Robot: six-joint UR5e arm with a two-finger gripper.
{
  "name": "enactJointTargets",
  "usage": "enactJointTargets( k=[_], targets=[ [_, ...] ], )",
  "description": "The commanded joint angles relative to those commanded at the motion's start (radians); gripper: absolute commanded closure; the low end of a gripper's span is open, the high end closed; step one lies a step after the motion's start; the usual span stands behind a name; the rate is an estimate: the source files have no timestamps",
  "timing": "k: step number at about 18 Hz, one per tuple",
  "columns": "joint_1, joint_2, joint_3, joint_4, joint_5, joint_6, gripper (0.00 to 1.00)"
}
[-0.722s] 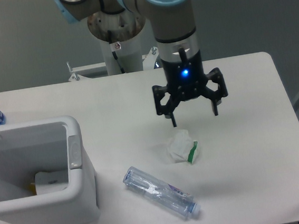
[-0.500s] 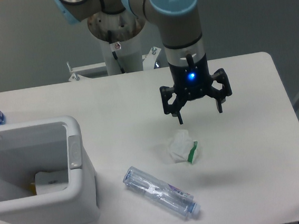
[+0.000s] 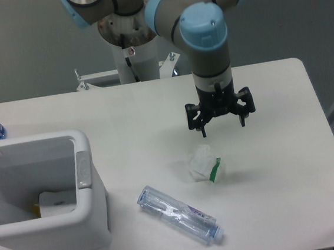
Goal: Place the trash in the trash can
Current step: 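Lower the open gripper over the crumpled white paper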
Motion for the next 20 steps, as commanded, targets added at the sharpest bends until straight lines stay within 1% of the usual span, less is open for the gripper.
enactJointTargets(
  k=[3, 5, 9, 12, 16, 18, 20],
  targets=[
    [-0.017, -0.077, -0.006, 0.000, 0.000, -0.078, 0.00],
    [-0.018, -0.107, -0.009, 0.000, 0.000, -0.120, 0.00],
    [-0.018, -0.120, -0.012, -0.005, -0.014, -0.137, 0.00],
    [-0.023, -0.134, -0.015, -0.008, -0.037, -0.204, 0.00],
    [-0.038, -0.147, -0.018, -0.003, -0.025, -0.221, 0.00],
    [-0.040, -0.147, -0.028, 0.002, -0.026, -0.221, 0.00],
    [-0.040, -0.160, -0.043, 0.008, -0.023, -0.218, 0.00]
  ],
)
